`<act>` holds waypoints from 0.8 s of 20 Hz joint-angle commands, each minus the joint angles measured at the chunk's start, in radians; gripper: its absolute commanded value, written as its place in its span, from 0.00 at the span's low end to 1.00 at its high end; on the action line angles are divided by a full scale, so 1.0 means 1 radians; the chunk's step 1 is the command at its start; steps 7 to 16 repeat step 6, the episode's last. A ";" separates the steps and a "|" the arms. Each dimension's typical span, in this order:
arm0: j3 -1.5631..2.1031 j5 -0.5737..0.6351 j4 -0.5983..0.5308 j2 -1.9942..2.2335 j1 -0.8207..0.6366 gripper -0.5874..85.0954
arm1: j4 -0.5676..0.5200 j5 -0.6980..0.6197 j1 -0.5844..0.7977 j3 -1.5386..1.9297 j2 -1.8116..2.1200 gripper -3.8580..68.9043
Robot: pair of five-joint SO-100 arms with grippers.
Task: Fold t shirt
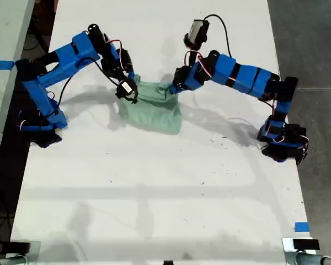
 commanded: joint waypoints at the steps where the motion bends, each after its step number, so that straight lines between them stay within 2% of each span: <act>1: -0.021 0.032 -0.032 -0.132 -0.002 0.21 | 0.049 0.021 0.023 -0.017 -0.066 0.23; 3: -0.044 0.037 -0.018 -0.167 0.002 0.26 | 0.146 0.026 0.035 -0.052 -0.071 0.30; 5: -0.095 0.037 0.054 -0.098 -0.002 0.29 | 0.225 0.002 0.048 -0.086 0.015 0.39; 6: -0.109 0.051 0.069 -0.020 -0.009 0.28 | 0.259 -0.008 0.055 -0.095 0.083 0.40; 16: -0.109 0.051 0.069 -0.020 -0.009 0.28 | 0.259 -0.008 0.055 -0.095 0.083 0.40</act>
